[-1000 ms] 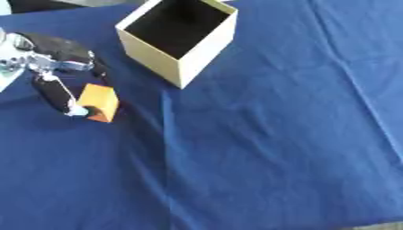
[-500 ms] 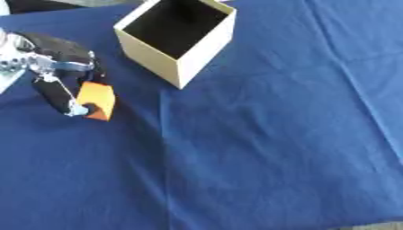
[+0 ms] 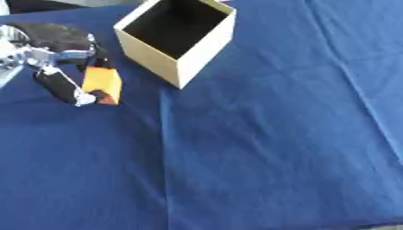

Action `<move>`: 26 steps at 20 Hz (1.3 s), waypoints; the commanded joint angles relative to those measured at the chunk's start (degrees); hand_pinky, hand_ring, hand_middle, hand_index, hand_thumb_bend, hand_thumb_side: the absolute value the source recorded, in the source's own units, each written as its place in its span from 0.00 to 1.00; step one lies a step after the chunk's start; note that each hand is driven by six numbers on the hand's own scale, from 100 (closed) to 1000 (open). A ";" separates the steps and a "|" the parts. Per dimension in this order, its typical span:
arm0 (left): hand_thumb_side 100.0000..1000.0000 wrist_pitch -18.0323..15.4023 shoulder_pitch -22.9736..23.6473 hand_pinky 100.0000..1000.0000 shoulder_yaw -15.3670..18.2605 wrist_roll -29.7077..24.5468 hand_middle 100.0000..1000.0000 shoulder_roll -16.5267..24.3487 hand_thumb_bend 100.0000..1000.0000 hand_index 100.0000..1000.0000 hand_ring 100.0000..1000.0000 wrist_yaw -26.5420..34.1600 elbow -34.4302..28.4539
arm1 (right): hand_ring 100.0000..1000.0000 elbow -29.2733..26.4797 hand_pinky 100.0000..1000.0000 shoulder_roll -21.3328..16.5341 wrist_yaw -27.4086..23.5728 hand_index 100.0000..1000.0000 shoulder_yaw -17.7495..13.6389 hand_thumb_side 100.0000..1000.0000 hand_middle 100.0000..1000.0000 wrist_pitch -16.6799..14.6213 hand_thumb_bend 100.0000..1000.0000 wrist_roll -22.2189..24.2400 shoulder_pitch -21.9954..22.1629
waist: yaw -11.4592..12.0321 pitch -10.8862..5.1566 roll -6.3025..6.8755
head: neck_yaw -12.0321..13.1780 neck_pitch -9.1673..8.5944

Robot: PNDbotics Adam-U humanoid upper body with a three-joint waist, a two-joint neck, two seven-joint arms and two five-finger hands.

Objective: Pick up objects on the table and place them in the box.

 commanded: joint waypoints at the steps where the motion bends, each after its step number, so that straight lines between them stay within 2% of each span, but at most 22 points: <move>1: 0.27 1.34 -2.16 0.20 2.34 -0.18 0.34 2.45 0.00 0.42 0.43 2.64 -3.18 | 0.67 -1.16 0.78 -0.85 -0.53 0.73 -0.47 0.85 0.60 0.09 0.00 0.08 -0.63 | -0.03 -1.31 -0.08 | 0.09 0.23; 6: 0.28 3.91 -6.34 0.19 5.16 -0.79 0.33 1.50 0.00 0.41 0.43 7.06 -5.94 | 0.67 -1.16 0.78 -1.05 -0.43 0.73 -0.56 0.85 0.60 0.11 0.00 0.05 -0.67 | 0.05 -1.27 -0.03 | 0.30 0.28; 9: 0.29 4.59 -6.85 0.18 5.48 -1.12 0.32 1.39 0.00 0.40 0.43 7.77 -6.33 | 0.67 -1.16 0.78 -1.07 -0.40 0.73 -0.57 0.85 0.60 0.12 0.00 0.04 -0.67 | 0.06 -1.26 -0.03 | 0.33 0.26; 11: 0.29 5.49 -8.33 0.18 6.89 -0.35 0.32 -0.04 0.00 0.40 0.43 8.05 -5.81 | 0.67 -1.16 0.78 -0.93 -0.49 0.73 -0.36 0.85 0.60 0.08 0.00 0.20 -0.98 | -0.56 -1.16 -0.05 | 1.20 -0.16; 14: 0.29 6.34 -12.27 0.17 7.89 0.35 0.31 -3.74 0.00 0.39 0.42 6.92 -2.23 | 0.67 -1.16 0.78 -0.90 -0.55 0.73 -0.38 0.86 0.60 0.09 0.00 0.30 -1.20 | -0.97 -0.74 -0.01 | 1.60 -0.89; 19: 0.30 6.98 -19.31 0.16 7.75 1.73 0.31 -9.80 0.00 0.39 0.41 3.84 4.81 | 0.67 -1.16 0.78 -0.70 -0.57 0.73 -0.37 0.87 0.60 -0.02 0.00 0.39 -2.12 | -1.86 0.16 0.16 | 2.19 -2.03; 20: 0.36 6.99 -20.40 0.16 7.81 2.24 0.30 -10.66 0.00 0.38 0.41 3.34 6.18 | 0.67 -1.16 0.78 -0.63 -0.57 0.73 -0.39 0.87 0.60 -0.04 0.00 0.38 -2.30 | -2.12 0.37 0.18 | 2.33 -2.34; 21: 0.30 6.85 -21.24 0.16 8.05 2.91 0.30 -11.48 0.00 0.38 0.41 2.66 7.55 | 0.67 -1.16 0.78 -0.55 -0.58 0.73 -0.40 0.86 0.60 -0.07 0.00 0.37 -2.50 | -2.43 0.56 0.22 | 2.56 -2.64; 26: 0.31 5.37 -23.86 0.16 9.72 7.20 0.32 -15.13 0.00 0.38 0.41 -1.65 14.84 | 0.67 -1.16 0.78 0.20 -0.87 0.73 -0.25 0.86 0.60 -0.27 0.00 0.54 -3.52 | -4.45 1.45 0.43 | 4.20 -4.50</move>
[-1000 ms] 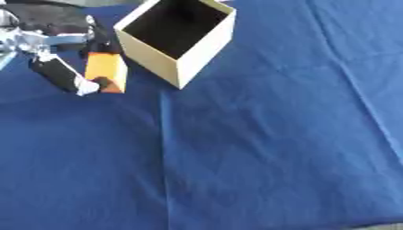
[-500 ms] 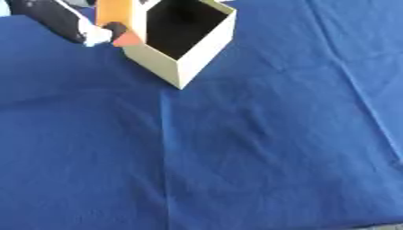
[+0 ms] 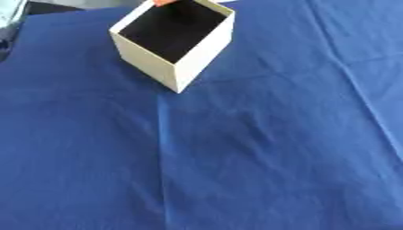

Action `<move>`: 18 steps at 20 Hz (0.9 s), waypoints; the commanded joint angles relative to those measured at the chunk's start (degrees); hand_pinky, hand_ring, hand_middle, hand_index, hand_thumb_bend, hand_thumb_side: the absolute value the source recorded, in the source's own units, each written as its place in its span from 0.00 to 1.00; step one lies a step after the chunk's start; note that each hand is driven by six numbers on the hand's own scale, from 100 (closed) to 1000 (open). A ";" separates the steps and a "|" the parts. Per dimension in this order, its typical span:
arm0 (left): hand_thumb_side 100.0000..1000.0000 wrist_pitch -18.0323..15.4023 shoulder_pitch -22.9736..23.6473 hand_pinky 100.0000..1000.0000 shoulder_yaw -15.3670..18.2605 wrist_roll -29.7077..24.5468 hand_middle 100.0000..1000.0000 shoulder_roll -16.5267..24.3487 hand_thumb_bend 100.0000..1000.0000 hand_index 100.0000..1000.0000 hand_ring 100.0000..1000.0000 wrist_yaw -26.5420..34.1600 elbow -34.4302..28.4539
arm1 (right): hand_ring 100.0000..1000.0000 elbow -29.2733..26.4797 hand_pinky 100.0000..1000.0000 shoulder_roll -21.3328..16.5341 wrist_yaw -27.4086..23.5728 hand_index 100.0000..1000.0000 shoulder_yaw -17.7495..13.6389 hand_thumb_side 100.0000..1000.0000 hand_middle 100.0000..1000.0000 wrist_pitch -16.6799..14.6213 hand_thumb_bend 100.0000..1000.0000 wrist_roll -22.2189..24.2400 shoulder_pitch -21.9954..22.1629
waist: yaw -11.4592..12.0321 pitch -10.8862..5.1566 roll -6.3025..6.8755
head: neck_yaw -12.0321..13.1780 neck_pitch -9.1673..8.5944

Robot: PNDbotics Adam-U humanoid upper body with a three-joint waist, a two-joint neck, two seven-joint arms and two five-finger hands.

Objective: Pick up objects on the table and place them in the box.

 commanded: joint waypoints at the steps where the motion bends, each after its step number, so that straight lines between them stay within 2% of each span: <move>1: 0.31 -1.08 -2.25 0.16 1.79 2.91 0.32 -1.26 0.00 0.38 0.41 -2.90 4.08 | 0.67 -1.16 0.78 -0.17 -0.56 0.73 -0.22 0.86 0.60 -0.26 0.00 0.19 -1.13 | -0.55 -0.91 -0.15 | 1.14 -1.50; 6: 0.29 -3.72 -2.28 0.16 2.10 6.91 0.32 -3.55 0.00 0.38 0.41 -7.34 11.30 | 0.67 -1.16 0.77 0.54 -0.93 0.73 -0.18 0.86 0.60 -0.33 0.00 0.40 -1.62 | -2.07 -0.27 0.02 | 2.43 -2.46; 10: 0.29 -6.13 -1.90 0.16 2.29 8.04 0.33 -4.85 0.00 0.39 0.41 -10.47 16.20 | 0.67 -1.16 0.77 0.61 -1.03 0.73 -0.34 0.86 0.60 -0.25 0.00 0.33 -1.49 | -2.23 -0.01 0.11 | 2.48 -2.07; 18: 0.29 -8.98 -0.43 0.17 2.14 7.78 0.33 -6.68 0.00 0.40 0.42 -12.80 20.71 | 0.66 -1.16 0.77 1.00 -0.98 0.73 -0.50 0.87 0.60 -0.16 0.00 0.19 -1.44 | -2.39 0.09 0.07 | 2.55 -1.60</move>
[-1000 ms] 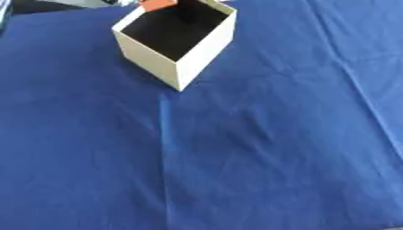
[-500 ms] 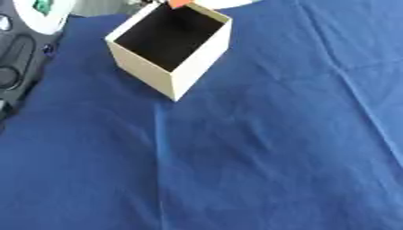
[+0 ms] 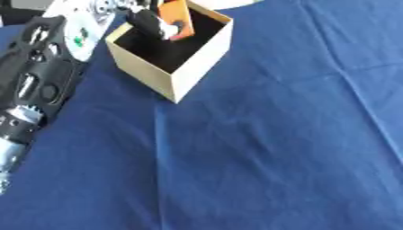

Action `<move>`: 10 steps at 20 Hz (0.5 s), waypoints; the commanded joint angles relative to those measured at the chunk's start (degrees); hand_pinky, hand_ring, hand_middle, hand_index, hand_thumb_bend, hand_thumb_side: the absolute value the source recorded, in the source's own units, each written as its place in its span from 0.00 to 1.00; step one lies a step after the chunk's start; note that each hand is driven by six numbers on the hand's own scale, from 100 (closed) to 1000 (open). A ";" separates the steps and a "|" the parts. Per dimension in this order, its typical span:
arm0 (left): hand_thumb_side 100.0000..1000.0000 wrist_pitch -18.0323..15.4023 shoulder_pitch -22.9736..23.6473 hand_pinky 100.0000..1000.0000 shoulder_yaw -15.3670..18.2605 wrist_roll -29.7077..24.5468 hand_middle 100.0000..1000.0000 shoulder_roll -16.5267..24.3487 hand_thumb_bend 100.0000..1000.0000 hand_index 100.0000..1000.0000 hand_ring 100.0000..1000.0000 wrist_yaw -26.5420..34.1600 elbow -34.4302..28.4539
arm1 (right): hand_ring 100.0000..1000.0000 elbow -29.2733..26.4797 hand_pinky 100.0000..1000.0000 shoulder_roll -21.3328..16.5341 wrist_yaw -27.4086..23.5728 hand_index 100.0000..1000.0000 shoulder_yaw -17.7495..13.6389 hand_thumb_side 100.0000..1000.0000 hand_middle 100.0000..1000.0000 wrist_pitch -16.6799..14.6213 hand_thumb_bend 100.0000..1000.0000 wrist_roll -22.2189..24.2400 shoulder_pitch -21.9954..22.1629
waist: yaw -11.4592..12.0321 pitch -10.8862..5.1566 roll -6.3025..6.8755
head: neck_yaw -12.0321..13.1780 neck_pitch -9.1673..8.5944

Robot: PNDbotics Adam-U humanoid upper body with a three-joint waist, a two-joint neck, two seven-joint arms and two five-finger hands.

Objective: Pick up objects on the table and place them in the box.

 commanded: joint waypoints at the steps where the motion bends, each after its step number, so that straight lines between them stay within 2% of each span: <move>1: 0.29 -0.71 -0.60 0.17 0.56 -0.15 0.33 0.29 0.00 0.40 0.42 -0.63 0.62 | 0.66 -1.16 0.77 -0.48 -0.15 0.73 -0.53 0.87 0.60 0.16 0.00 -0.18 -0.58 | -0.13 -1.25 -0.29 | 0.30 0.18; 4: 0.27 -0.83 -0.10 0.23 0.77 0.25 0.40 -0.25 0.00 0.47 0.46 -1.32 1.77 | 0.66 -1.16 0.77 -0.34 -0.11 0.73 -0.58 0.87 0.60 0.22 0.00 -0.22 -0.49 | -0.28 -1.26 -0.27 | 0.36 0.13; 6: 0.27 -1.29 0.17 0.23 0.87 0.51 0.41 -0.56 0.00 0.48 0.46 -1.93 2.48 | 0.66 -1.16 0.77 -0.28 -0.08 0.73 -0.64 0.87 0.60 0.24 0.00 -0.28 -0.44 | -0.38 -1.27 -0.26 | 0.36 0.14; 8: 0.26 -1.95 0.40 0.27 0.86 0.48 0.51 -0.73 0.00 0.61 0.48 -2.57 2.95 | 0.66 -1.16 0.77 -0.21 -0.05 0.73 -0.72 0.87 0.60 0.27 0.00 -0.37 -0.36 | -0.43 -1.27 -0.24 | 0.35 0.18; 9: 0.27 -2.27 0.46 0.31 0.81 0.42 0.59 -0.71 0.04 0.70 0.53 -3.07 3.05 | 0.66 -1.16 0.77 -0.15 -0.04 0.73 -0.75 0.87 0.60 0.30 0.00 -0.40 -0.31 | -0.43 -1.28 -0.22 | 0.34 0.24; 10: 0.28 -2.51 0.48 0.36 0.80 0.44 0.63 -0.66 0.10 0.74 0.57 -3.74 3.06 | 0.66 -1.16 0.77 -0.11 -0.04 0.73 -0.76 0.87 0.60 0.32 0.00 -0.42 -0.28 | -0.43 -1.30 -0.20 | 0.33 0.29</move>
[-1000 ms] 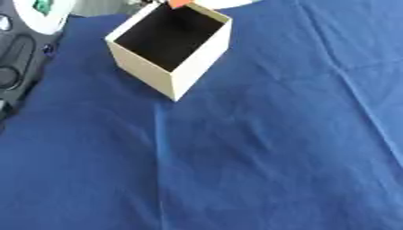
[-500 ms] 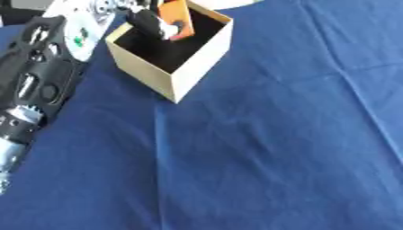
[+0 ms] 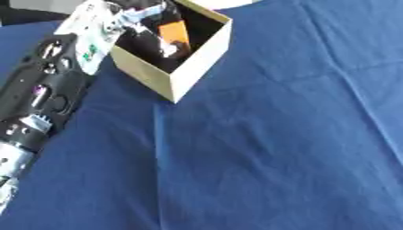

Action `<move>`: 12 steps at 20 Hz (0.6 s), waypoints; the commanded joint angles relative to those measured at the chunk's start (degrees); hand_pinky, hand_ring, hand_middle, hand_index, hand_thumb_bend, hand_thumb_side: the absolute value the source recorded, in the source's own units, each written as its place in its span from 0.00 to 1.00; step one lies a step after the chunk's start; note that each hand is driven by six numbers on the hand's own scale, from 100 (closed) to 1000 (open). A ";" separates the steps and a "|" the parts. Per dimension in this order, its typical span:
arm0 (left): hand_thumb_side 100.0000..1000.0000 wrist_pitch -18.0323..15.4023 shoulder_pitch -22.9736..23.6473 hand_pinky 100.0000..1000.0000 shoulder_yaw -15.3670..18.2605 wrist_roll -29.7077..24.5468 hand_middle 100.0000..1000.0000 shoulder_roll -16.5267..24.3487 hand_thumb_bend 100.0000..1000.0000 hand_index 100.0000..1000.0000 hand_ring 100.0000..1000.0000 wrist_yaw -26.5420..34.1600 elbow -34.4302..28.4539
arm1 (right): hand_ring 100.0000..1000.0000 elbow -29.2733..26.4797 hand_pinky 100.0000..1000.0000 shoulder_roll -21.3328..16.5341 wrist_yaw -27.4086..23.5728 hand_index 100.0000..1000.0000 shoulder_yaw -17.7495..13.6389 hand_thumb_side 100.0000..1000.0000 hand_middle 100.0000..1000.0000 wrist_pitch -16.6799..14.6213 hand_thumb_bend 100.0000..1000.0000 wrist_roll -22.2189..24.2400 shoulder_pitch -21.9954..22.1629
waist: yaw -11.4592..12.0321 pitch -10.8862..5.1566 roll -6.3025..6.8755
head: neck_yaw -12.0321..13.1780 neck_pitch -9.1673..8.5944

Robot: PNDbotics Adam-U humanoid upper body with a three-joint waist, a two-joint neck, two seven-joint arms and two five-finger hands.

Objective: Pick up objects on the table and place them in the box.

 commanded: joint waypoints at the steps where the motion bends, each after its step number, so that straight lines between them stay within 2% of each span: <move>1: 0.31 -0.84 -0.86 0.41 0.61 0.24 0.69 0.85 0.21 0.81 0.62 -2.06 -0.35 | 0.66 -1.16 0.77 -0.57 -0.02 0.73 -0.72 0.87 0.60 0.11 0.00 -0.19 -0.41 | -0.03 -1.34 -0.20 | 0.16 0.33; 3: 0.45 -0.88 -0.87 0.45 0.60 0.41 0.77 0.97 0.57 0.89 0.68 -3.85 -0.47 | 0.66 -1.16 0.77 -0.59 0.01 0.73 -0.73 0.87 0.60 0.16 0.00 -0.16 -0.29 | 0.01 -1.43 -0.18 | 0.17 0.45; 4: 0.47 -0.82 -0.89 0.46 0.65 0.49 0.79 0.99 0.68 0.90 0.70 -4.73 -0.55 | 0.66 -1.16 0.77 -0.60 0.03 0.73 -0.75 0.87 0.60 0.19 0.00 -0.14 -0.25 | 0.03 -1.48 -0.18 | 0.18 0.50; 5: 0.48 -0.61 -0.94 0.48 0.66 0.57 0.80 1.08 0.72 0.90 0.72 -5.64 -0.69 | 0.66 -1.16 0.77 -0.59 0.04 0.73 -0.77 0.87 0.60 0.22 0.00 -0.14 -0.20 | 0.08 -1.54 -0.19 | 0.16 0.58; 8: 0.50 -0.37 -1.05 0.48 0.88 0.99 0.79 1.08 0.70 0.89 0.72 -7.75 -1.52 | 0.66 -1.16 0.77 -0.59 0.09 0.73 -0.83 0.88 0.60 0.34 0.00 -0.14 0.02 | 0.25 -1.70 -0.23 | 0.05 0.76; 9: 0.51 -0.34 -1.16 0.48 1.05 1.26 0.78 1.09 0.65 0.89 0.71 -7.86 -1.89 | 0.66 -1.16 0.77 -0.55 0.09 0.73 -0.85 0.87 0.60 0.38 0.00 -0.17 0.08 | 0.32 -1.77 -0.25 | 0.00 0.82; 12: 0.53 -0.09 -1.50 0.46 1.48 1.76 0.78 1.24 0.62 0.88 0.70 -6.68 -3.14 | 0.66 -1.16 0.77 -0.49 0.11 0.73 -0.87 0.87 0.60 0.45 0.00 -0.17 0.25 | 0.50 -2.01 -0.30 | -0.16 1.07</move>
